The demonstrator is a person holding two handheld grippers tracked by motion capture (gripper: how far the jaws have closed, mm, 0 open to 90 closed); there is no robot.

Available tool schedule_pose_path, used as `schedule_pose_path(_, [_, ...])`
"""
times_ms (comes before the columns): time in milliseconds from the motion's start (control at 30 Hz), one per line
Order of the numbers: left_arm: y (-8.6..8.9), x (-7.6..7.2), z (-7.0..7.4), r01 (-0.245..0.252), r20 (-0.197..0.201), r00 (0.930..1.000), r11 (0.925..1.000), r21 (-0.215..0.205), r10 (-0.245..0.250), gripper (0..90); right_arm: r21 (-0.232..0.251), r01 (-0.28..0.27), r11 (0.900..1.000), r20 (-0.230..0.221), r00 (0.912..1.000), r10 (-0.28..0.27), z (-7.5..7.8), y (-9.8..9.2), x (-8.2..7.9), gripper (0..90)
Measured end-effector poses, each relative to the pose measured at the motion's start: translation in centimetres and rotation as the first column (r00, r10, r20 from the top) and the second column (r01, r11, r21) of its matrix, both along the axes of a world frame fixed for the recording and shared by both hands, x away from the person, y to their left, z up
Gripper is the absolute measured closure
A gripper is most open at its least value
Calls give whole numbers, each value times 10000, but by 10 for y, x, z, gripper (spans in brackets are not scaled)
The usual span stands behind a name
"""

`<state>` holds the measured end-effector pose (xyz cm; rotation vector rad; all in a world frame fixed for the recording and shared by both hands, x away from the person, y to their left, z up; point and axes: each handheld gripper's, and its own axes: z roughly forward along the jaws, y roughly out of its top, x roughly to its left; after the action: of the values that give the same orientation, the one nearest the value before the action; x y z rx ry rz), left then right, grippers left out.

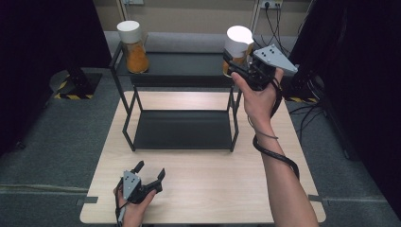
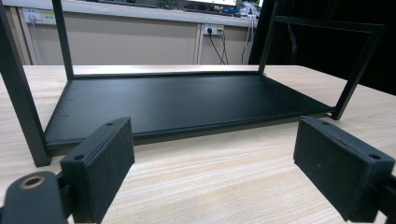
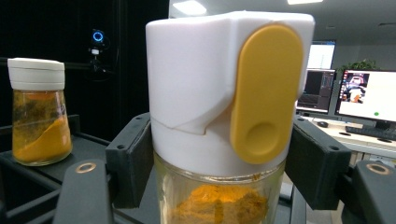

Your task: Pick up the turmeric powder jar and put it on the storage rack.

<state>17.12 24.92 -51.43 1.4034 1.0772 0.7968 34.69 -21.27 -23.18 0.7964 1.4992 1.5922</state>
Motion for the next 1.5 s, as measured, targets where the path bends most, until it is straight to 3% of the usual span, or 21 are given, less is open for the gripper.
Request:
schedule_pose_path(233, [0,0,0,10,5,10000,10000,-5,-10,119,-54,77,10000,-21,10000,-78,7,5,6,309])
schedule_pose_path(533, [1,0,-1,15,24,10000,10000,-26,-15,119,-215,280,9994,-417,9987,-289,11,14,21,309])
schedule_pose_path(1500, [1,-1,-2,32,77,10000,10000,-60,-32,119,-134,742,9972,-983,9923,-752,5,19,50,308])
